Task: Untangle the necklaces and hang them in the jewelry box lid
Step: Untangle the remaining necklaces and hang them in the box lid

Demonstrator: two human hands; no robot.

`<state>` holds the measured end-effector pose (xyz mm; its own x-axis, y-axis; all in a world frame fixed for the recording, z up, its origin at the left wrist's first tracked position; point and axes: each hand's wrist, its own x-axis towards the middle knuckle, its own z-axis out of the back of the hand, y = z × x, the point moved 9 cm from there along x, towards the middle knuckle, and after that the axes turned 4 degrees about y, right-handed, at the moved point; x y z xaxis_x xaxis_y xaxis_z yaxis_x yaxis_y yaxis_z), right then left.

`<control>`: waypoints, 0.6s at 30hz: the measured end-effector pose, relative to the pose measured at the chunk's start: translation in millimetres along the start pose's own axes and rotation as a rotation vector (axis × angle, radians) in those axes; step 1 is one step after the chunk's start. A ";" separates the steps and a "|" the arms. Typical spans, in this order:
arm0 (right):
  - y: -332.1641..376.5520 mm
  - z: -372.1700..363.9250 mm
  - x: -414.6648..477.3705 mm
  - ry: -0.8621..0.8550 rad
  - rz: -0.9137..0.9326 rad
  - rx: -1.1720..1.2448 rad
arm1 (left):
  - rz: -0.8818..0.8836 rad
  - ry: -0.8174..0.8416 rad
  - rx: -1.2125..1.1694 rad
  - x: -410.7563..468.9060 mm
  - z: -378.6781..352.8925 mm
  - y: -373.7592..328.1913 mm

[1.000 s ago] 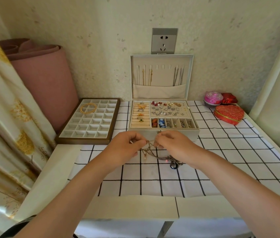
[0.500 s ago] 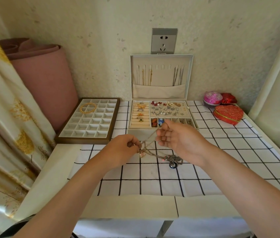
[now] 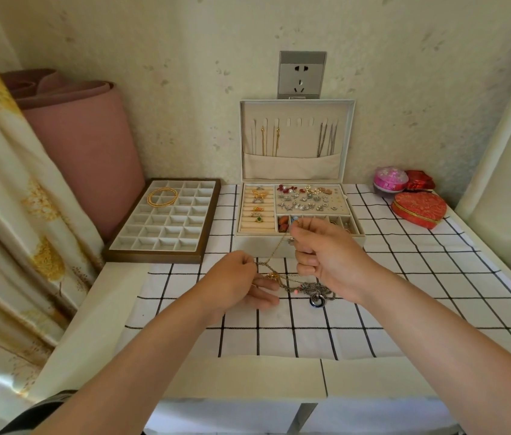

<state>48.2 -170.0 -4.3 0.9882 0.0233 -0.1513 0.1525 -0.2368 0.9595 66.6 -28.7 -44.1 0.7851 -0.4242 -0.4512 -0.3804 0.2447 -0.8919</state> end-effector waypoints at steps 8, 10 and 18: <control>1.4 1.9 -3.1 -0.043 0.091 -0.373 | -0.053 -0.001 -0.234 5.3 3.0 -2.2; 7.0 -4.5 -4.8 -0.006 0.148 -0.529 | -0.019 0.007 -0.208 4.2 -0.2 0.6; -1.8 -24.3 -12.1 0.157 0.229 -1.306 | -0.017 -0.066 0.205 0.6 7.4 1.0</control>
<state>36.2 -146.2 1.6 0.9707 0.2399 -0.0132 -0.2020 0.8448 0.4954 70.2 -22.3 -45.1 0.8234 -0.3738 -0.4270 -0.2644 0.4130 -0.8715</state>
